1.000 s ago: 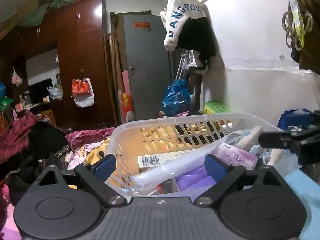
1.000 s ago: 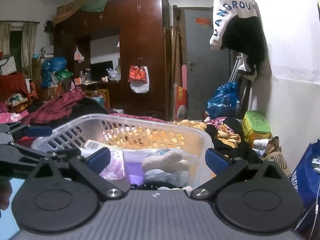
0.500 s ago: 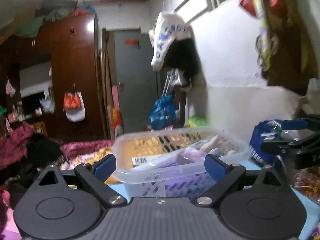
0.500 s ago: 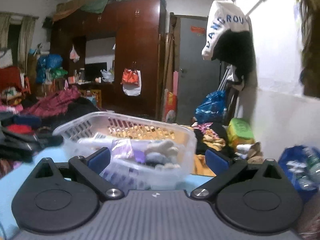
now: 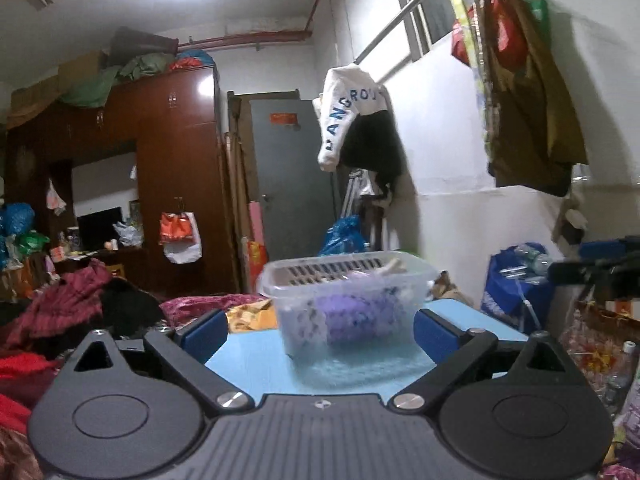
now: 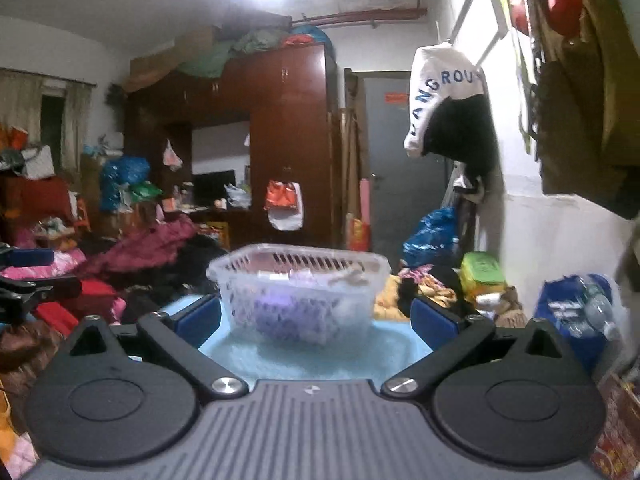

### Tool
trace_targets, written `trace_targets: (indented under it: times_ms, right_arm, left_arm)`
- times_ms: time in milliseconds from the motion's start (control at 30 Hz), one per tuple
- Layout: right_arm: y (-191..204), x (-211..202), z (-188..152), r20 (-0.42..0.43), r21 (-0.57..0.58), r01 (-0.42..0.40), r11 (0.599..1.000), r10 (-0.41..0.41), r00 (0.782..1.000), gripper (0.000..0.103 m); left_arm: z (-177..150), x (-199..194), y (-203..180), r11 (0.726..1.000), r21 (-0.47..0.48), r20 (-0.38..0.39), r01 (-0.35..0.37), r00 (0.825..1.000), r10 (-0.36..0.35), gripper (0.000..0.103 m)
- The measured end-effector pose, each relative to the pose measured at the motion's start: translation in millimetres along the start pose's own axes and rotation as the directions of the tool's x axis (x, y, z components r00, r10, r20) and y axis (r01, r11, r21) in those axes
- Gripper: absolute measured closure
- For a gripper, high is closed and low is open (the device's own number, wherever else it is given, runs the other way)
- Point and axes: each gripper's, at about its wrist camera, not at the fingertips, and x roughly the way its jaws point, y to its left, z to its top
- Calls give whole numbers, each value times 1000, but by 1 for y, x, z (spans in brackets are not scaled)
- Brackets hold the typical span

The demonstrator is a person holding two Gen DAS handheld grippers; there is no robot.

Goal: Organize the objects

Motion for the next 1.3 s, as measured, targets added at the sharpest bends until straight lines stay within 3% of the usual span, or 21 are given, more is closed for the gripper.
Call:
trace_targets:
  times_ms: [133, 233, 333, 633, 1300]
  right_arm:
    - [6, 8, -16, 44, 25, 46, 999, -47, 998, 0]
    - [3, 23, -16, 33, 71, -4, 997, 1, 999, 0]
    - [6, 35, -20, 24, 37, 48, 998, -49, 999, 0]
    - [6, 43, -41, -3, 35, 58, 998, -58, 998, 0]
    - [10, 43, -47, -47, 29, 33, 999, -31, 998, 0]
  left_arm:
    - [-9, 10, -1, 998, -53, 33, 39, 999, -37, 3]
    - [-14, 20, -3, 996, -83, 64, 37, 997, -32, 3]
    - [-21, 32, -10, 996, -85, 75, 15, 997, -8, 3]
    - [-37, 64, -16, 998, -48, -4, -27, 1000, 26, 3]
    - [-39, 62, -22, 999, -32, -31, -20, 999, 19, 3]
